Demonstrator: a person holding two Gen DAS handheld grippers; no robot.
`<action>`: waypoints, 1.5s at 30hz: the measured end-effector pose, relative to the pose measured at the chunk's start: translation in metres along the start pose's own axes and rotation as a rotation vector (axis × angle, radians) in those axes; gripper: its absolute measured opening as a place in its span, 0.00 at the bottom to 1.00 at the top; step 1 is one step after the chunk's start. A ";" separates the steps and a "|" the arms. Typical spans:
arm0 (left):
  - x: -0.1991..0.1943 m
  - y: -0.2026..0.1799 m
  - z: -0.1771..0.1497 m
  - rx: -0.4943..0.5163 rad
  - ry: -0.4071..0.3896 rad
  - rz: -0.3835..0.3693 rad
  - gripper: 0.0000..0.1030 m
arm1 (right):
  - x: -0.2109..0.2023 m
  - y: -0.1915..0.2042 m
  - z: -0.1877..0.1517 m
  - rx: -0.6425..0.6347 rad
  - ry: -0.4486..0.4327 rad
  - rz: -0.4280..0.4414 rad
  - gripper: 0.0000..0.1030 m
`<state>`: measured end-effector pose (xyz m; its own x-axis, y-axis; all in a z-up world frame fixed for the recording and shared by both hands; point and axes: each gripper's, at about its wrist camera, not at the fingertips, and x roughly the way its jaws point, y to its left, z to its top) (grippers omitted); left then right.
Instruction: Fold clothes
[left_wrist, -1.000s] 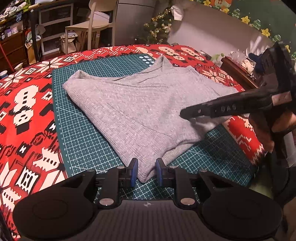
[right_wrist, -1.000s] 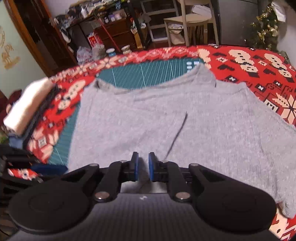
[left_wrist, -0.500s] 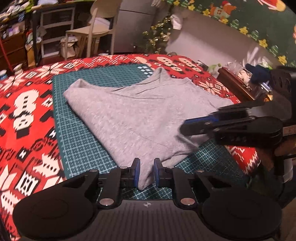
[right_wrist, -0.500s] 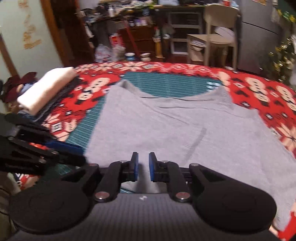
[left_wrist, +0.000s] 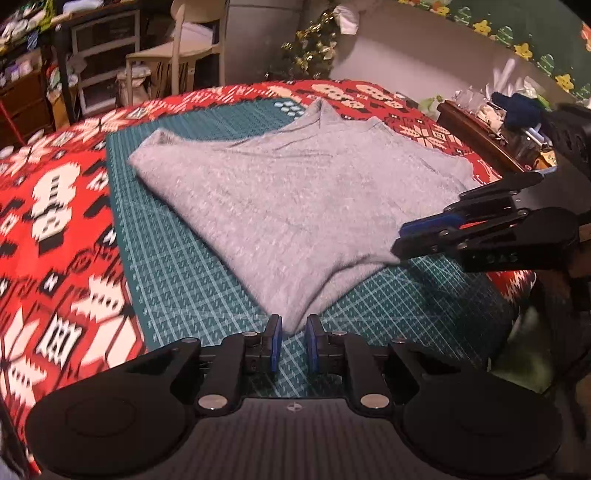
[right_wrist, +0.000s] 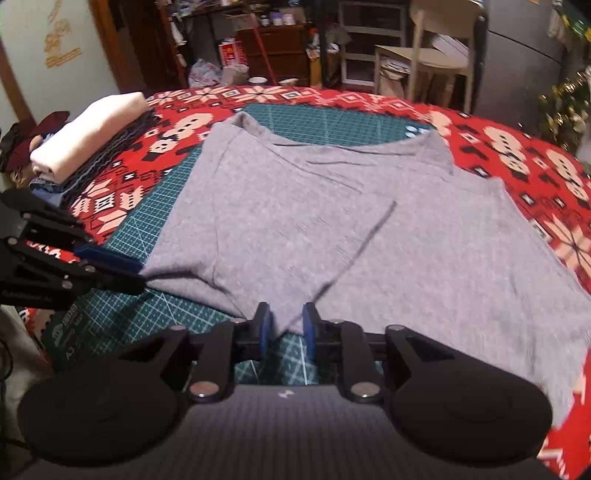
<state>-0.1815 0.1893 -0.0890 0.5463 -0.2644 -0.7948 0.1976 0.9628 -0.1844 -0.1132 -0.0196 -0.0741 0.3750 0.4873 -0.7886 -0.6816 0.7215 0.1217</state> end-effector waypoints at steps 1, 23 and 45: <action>-0.002 0.003 -0.001 -0.028 0.002 -0.005 0.14 | -0.002 -0.001 -0.001 0.004 0.002 -0.002 0.25; 0.010 0.021 0.019 -0.295 0.043 0.061 0.04 | -0.008 -0.001 0.001 0.067 -0.010 0.055 0.30; -0.019 0.026 -0.015 -0.291 0.122 0.029 0.08 | -0.004 0.005 -0.003 0.130 0.088 0.193 0.31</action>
<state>-0.1993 0.2202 -0.0873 0.4431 -0.2445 -0.8625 -0.0672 0.9503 -0.3039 -0.1199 -0.0200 -0.0719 0.1852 0.5816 -0.7921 -0.6464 0.6793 0.3476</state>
